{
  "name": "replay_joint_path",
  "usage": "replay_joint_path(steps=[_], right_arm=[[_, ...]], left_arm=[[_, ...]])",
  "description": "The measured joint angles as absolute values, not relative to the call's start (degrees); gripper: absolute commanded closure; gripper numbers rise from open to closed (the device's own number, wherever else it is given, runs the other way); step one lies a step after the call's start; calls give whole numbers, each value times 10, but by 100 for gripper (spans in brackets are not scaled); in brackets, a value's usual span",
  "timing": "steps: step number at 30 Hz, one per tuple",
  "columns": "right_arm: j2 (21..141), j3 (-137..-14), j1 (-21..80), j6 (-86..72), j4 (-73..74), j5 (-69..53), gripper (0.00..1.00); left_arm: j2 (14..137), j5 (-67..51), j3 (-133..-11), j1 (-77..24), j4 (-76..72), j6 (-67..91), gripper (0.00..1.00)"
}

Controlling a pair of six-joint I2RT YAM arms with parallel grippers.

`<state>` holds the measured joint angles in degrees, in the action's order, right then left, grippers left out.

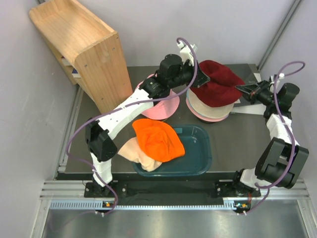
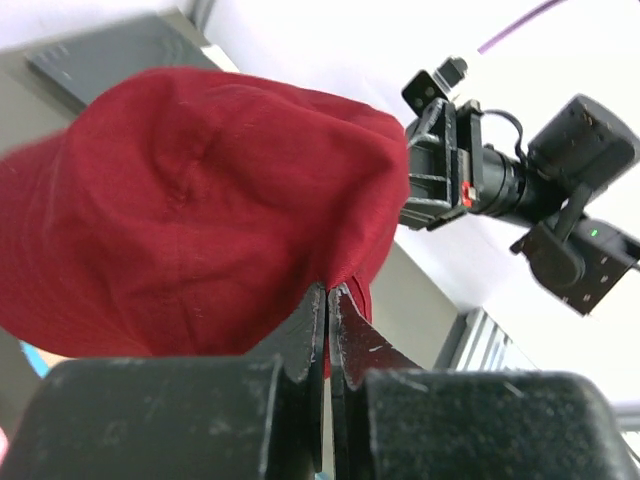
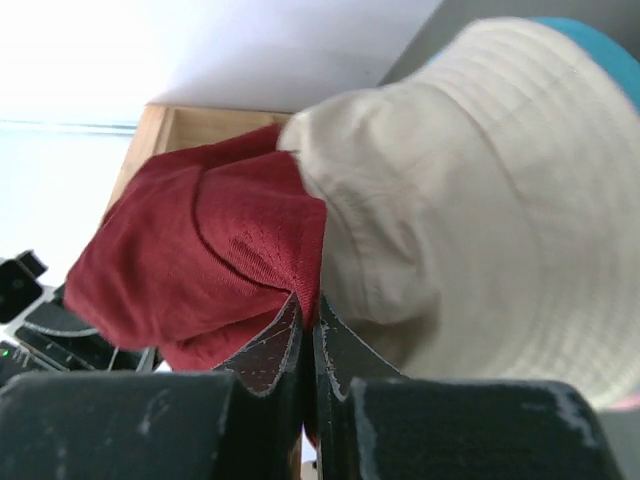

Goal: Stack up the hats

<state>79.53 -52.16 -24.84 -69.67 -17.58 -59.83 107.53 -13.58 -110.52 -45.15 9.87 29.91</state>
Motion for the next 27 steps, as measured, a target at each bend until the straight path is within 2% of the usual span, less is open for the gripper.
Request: replay_joint_path(steps=[1, 4, 5, 7, 10, 13, 19, 27], right_arm=[[794, -523, -252, -680, -152, -597, 94], [793, -552, -254, -605, -36, -585, 80], [793, -563, -254, -584, -5, -579, 70], [793, -592, -256, -531, 59, -559, 56], [790, -609, -265, -490, 101, -538, 44], [789, -615, -270, -460, 131, -523, 38], [789, -660, -273, -425, 149, -517, 33], [797, -665, -268, -497, -5, -530, 30]], left_arm=[[1082, -138, -1114, -454, 110, 299, 100], [1087, -140, -1121, -459, 130, 299, 100], [1087, -141, -1122, -460, 135, 299, 100], [1087, -140, -1126, -461, 144, 299, 100], [1088, -139, -1137, -460, 160, 299, 100], [1092, -141, -1150, -460, 171, 299, 100], [1103, -155, -1183, -460, 201, 286, 100], [1112, -156, -1202, -460, 263, 257, 100]])
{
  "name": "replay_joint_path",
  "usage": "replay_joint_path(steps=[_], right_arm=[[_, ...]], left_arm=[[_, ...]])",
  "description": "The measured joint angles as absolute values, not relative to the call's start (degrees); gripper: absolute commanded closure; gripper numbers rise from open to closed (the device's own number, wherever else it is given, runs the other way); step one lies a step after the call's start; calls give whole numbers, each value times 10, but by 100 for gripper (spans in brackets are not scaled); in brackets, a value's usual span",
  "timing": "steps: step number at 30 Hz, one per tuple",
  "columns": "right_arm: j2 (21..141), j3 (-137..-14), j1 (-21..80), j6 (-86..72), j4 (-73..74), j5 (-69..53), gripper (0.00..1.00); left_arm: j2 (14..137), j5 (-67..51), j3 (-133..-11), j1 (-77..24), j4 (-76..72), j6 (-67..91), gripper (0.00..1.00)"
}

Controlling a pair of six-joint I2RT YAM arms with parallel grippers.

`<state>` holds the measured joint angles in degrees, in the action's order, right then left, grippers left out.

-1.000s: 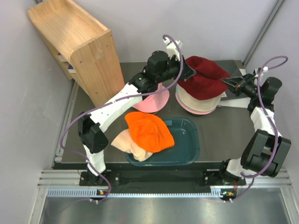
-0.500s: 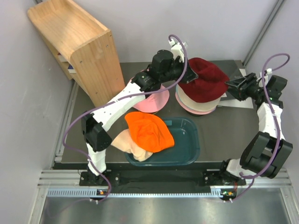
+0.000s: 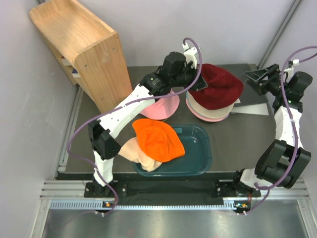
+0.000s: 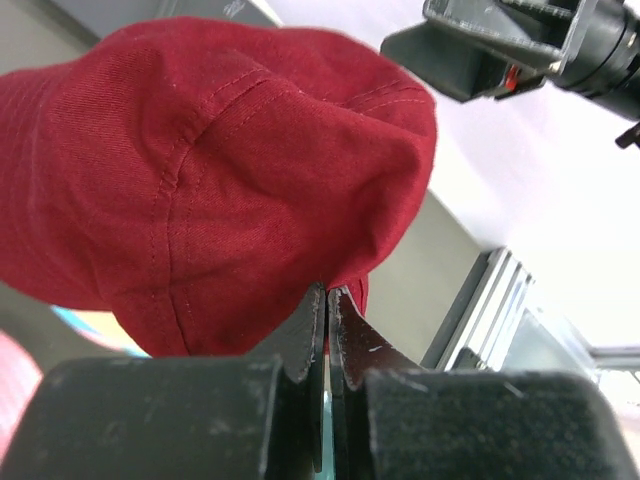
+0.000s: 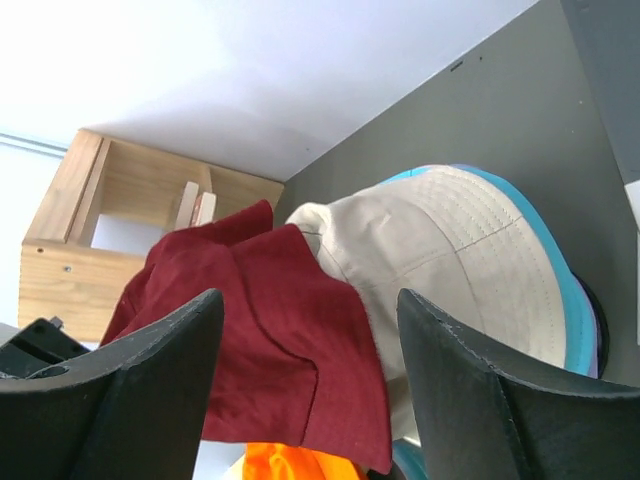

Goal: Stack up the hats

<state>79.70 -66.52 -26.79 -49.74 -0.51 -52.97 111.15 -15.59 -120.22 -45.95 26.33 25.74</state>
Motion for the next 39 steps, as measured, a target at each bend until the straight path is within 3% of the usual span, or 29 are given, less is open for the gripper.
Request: replay_joint_path(steps=[12, 15, 18, 19, 21, 23, 39], right_arm=[[797, -576, -211, -555, -69, -521, 32], [799, -558, -202, -592, -117, -524, 37], [813, -555, -190, -636, -178, -529, 60], [818, -554, -187, -653, -201, -529, 77], [826, -551, -182, -678, -237, -529, 94], [828, -551, -181, -689, -247, -528, 99], [794, -543, -231, -595, -179, -517, 100]], left_arm=[[1112, -158, -1204, -459, 319, 229, 100], [1111, -159, -1204, -459, 322, 224, 100], [1111, -159, -1204, -459, 327, 219, 100], [1110, -159, -1204, -459, 330, 217, 100], [1110, -159, -1204, -458, 335, 211, 100], [1110, -160, -1204, -458, 337, 208, 100], [1113, -174, -1223, -458, 300, 215, 100]])
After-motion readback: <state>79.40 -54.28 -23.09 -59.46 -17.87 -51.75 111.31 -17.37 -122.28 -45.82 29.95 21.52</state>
